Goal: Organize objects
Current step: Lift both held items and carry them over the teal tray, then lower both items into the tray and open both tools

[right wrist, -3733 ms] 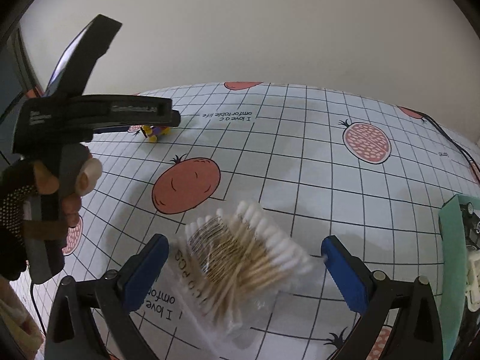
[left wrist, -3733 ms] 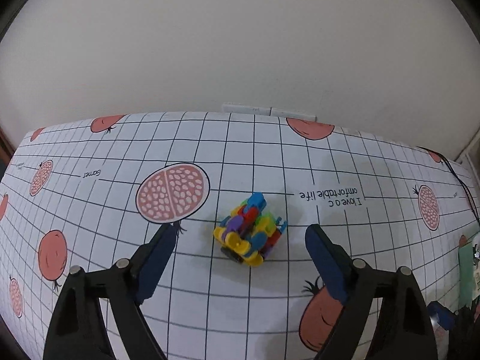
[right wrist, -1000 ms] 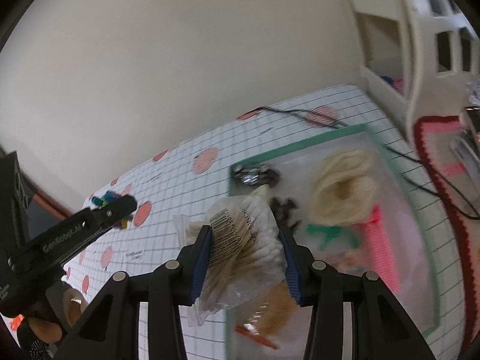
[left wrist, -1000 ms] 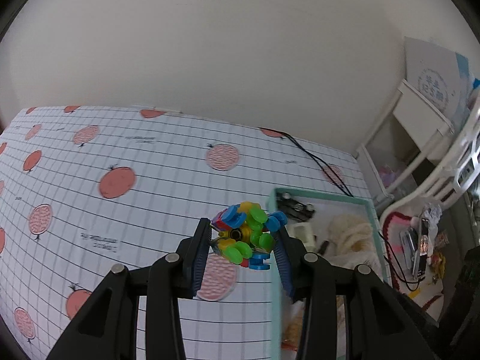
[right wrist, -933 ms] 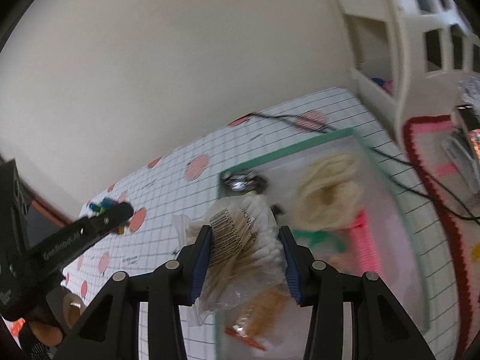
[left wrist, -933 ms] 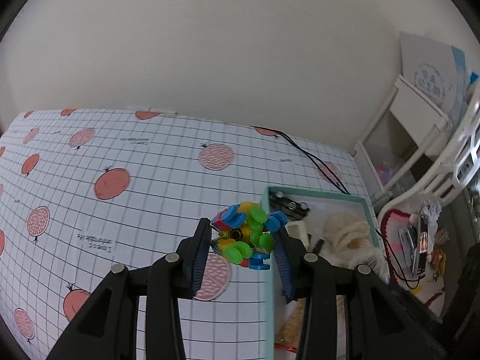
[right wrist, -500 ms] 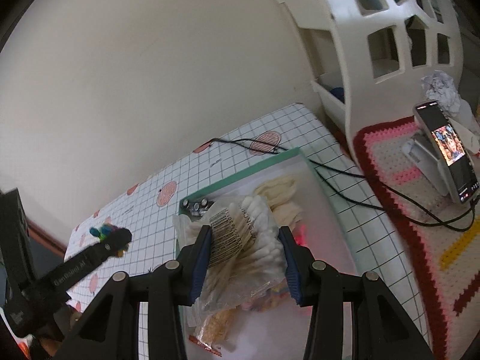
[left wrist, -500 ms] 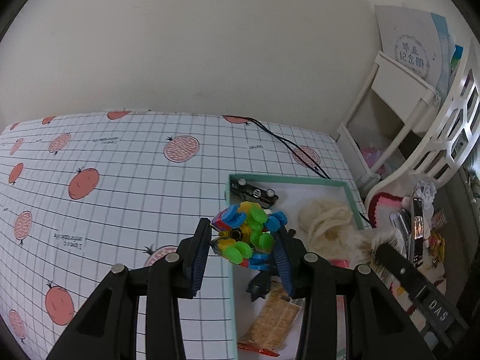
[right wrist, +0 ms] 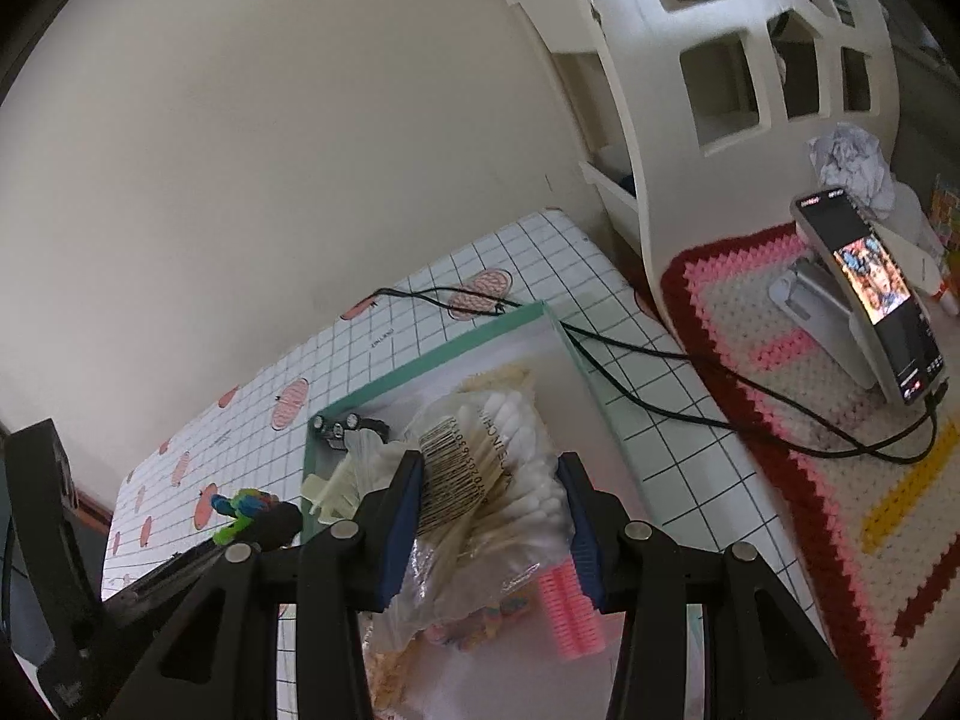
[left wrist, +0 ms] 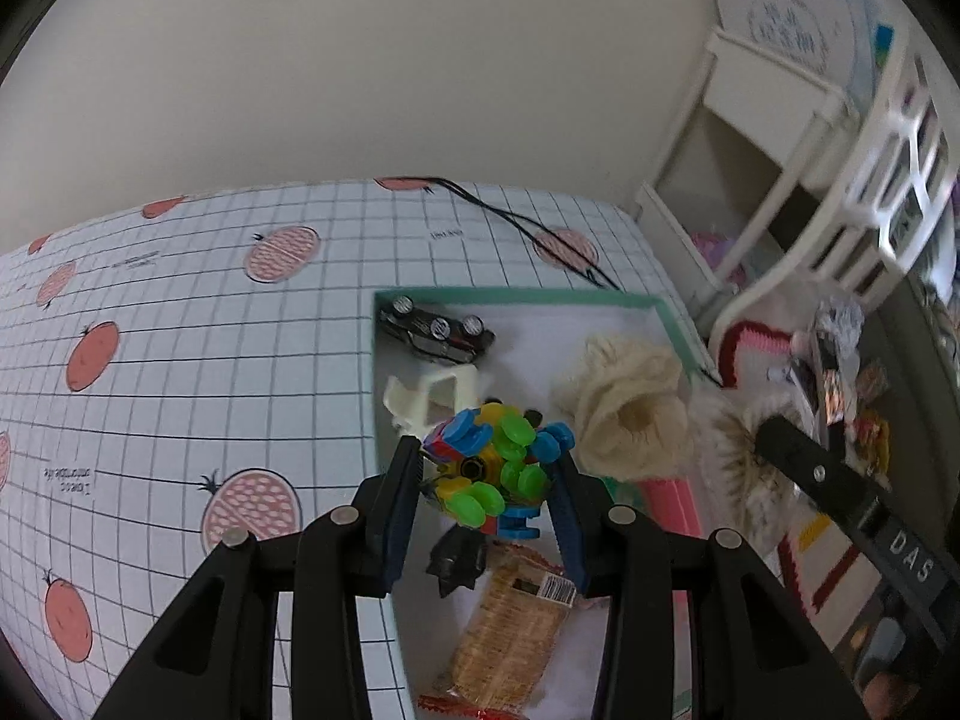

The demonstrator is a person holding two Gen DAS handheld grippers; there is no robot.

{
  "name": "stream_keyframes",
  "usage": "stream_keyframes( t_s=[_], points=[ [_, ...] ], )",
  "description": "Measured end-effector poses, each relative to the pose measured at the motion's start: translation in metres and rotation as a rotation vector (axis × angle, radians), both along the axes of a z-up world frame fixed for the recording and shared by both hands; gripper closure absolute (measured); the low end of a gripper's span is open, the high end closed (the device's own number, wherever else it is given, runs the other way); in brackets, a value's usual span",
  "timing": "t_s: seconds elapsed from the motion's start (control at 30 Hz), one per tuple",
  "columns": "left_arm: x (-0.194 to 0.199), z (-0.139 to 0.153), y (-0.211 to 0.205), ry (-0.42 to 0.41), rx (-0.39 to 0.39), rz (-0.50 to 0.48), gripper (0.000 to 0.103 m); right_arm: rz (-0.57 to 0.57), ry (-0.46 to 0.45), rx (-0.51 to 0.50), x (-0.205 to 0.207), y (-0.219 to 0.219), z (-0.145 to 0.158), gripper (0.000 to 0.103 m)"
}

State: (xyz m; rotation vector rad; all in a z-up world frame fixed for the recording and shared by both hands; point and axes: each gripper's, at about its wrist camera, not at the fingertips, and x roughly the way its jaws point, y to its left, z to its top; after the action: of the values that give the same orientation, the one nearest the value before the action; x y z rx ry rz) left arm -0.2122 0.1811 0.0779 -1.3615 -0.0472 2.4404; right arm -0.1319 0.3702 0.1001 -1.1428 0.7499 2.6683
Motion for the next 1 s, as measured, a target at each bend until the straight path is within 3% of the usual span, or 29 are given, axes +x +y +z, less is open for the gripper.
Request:
stream_keyframes(
  t_s=[0.6,1.0],
  points=[
    [0.004,-0.039,0.017,-0.071,-0.028,-0.091,0.060,0.047,-0.040,0.033,-0.018,-0.016,-0.025,0.056],
    [0.005,-0.042,0.017,-0.063,-0.058,-0.092,0.060,0.102,-0.092,0.106,-0.024,-0.030,-0.036,0.056]
  ],
)
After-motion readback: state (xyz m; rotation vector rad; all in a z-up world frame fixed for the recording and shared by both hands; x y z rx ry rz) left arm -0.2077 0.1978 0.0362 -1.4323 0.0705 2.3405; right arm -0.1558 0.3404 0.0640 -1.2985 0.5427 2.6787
